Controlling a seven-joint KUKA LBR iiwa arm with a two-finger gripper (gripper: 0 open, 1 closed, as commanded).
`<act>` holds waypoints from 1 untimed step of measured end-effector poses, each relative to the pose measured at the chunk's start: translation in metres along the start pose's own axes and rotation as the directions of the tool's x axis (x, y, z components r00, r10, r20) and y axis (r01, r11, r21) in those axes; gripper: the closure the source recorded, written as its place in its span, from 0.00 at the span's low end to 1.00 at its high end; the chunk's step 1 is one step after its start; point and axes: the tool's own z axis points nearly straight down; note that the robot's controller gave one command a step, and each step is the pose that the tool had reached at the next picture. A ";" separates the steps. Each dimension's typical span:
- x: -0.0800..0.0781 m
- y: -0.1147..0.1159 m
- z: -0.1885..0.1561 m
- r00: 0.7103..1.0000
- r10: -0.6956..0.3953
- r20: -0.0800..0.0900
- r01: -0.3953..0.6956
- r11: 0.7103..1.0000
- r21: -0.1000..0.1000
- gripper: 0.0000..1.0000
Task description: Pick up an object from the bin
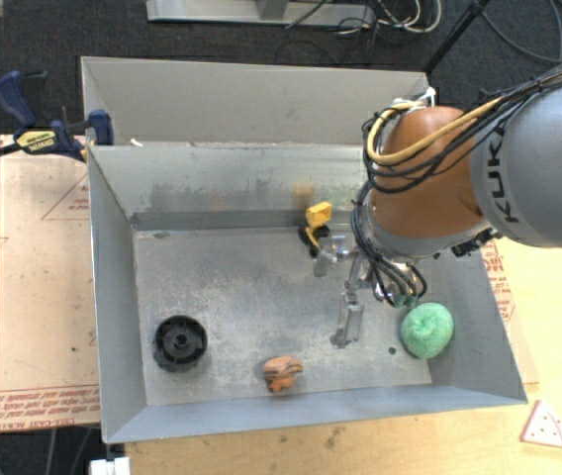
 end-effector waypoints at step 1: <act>-0.002 0.000 -0.004 1.000 0.000 0.008 0.000 1.000 0.000 0.00</act>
Offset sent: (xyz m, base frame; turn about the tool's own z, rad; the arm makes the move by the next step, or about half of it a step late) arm -0.0323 0.0563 -0.0482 -0.1628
